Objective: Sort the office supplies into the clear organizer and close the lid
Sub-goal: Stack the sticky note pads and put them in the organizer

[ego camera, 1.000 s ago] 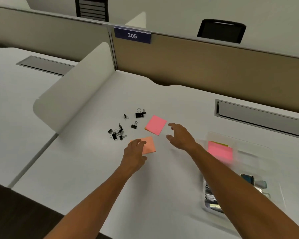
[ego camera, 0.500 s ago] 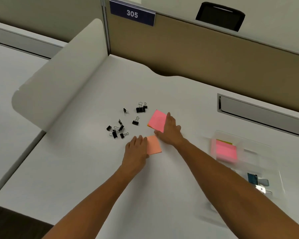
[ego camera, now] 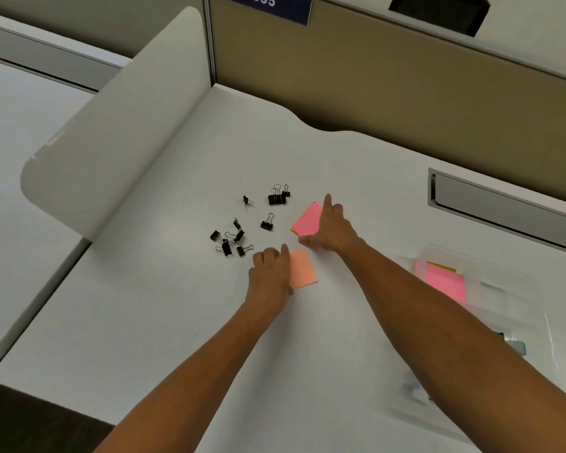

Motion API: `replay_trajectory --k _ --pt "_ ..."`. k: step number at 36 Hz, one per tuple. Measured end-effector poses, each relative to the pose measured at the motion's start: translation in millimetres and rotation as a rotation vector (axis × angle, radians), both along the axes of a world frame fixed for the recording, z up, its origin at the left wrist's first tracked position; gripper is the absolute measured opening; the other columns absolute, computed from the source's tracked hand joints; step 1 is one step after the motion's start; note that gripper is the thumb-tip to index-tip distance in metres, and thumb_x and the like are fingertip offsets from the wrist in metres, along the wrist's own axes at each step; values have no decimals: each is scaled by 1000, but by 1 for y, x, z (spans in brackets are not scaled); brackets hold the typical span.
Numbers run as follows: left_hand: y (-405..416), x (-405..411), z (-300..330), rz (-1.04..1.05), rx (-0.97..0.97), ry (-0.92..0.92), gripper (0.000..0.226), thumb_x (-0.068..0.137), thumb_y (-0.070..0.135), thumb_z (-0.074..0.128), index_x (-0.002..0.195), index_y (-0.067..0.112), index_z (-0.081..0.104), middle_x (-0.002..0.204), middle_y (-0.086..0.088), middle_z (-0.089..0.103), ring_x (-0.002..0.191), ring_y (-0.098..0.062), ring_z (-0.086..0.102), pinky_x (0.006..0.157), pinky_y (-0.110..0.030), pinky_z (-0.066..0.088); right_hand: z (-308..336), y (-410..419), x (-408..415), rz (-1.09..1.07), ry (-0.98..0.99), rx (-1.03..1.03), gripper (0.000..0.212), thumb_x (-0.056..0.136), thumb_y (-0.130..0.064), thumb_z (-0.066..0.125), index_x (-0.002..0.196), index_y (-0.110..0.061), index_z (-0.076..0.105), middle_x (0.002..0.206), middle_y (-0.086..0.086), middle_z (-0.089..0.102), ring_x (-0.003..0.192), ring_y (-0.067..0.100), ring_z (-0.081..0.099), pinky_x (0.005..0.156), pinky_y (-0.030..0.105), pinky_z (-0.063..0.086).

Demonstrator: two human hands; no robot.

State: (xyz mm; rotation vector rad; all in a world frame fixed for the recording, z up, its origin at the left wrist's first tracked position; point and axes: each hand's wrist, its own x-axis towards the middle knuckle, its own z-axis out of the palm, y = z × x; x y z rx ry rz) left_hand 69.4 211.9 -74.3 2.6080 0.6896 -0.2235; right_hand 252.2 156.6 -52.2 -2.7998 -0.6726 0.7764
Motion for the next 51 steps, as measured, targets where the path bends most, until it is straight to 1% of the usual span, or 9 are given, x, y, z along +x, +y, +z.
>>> replay_trajectory --k 8,13,18,23,29,34,39,42,51 --pt "-3 -4 0 40 1 -7 91 84 27 72 151 4 14 134 -19 41 114 -33 43 90 -37 46 0 -20 -19 -237 7 -34 109 58 -63 83 134 -6 29 131 14 30 107 33 58 86 41 53" --pt "-8 -12 -3 77 35 -46 66 85 30 69 139 12 36 122 -9 52 108 -29 43 73 -32 40 -2 -30 -31 -297 -32 35 103 62 -56 85 133 -10 27 128 12 37 108 33 58 75 38 43" --pt "-22 -28 -5 92 36 -171 50 90 17 61 136 16 43 113 -4 49 98 -22 45 63 -31 40 1 -41 -39 -328 -93 108 57 85 -37 67 124 -12 34 118 9 57 105 35 62 82 41 46" --pt "-38 -38 -1 189 -161 -317 50 91 13 60 137 17 41 115 -4 47 94 -25 53 69 -38 48 12 -68 -48 -303 -111 264 31 92 -29 55 115 -17 39 101 4 61 90 31 62 75 40 48" --pt "-53 -26 14 372 -372 -448 49 88 23 64 133 17 45 114 -1 54 98 -20 53 77 -30 39 31 -104 -63 -296 -96 421 16 96 -30 47 108 -20 42 93 3 62 82 29 61 71 40 51" --pt "-69 -2 35 349 -436 -420 48 92 42 56 132 16 48 117 -1 58 103 -22 57 86 -41 50 50 -143 -59 -381 -100 592 17 101 -30 42 111 -21 52 97 -3 63 84 23 60 69 36 47" --pt "-93 25 55 205 -484 -458 34 103 26 29 129 15 49 115 -4 56 103 -20 53 81 -32 43 67 -183 -43 -574 61 855 17 98 -18 46 111 -18 56 100 4 67 72 20 64 58 34 50" --pt "-108 44 64 111 -448 -456 35 104 23 26 131 15 46 118 -2 55 105 -18 51 87 -34 44 78 -209 -32 -663 85 937 17 94 -14 44 103 -22 56 94 6 67 65 15 60 51 27 42" --pt "-153 106 76 -113 -362 -408 35 105 20 29 135 7 41 125 -10 52 108 -24 52 86 -35 44 87 -278 -12 -817 -41 981 17 88 -16 46 88 -31 54 87 2 67 68 19 64 53 32 49"
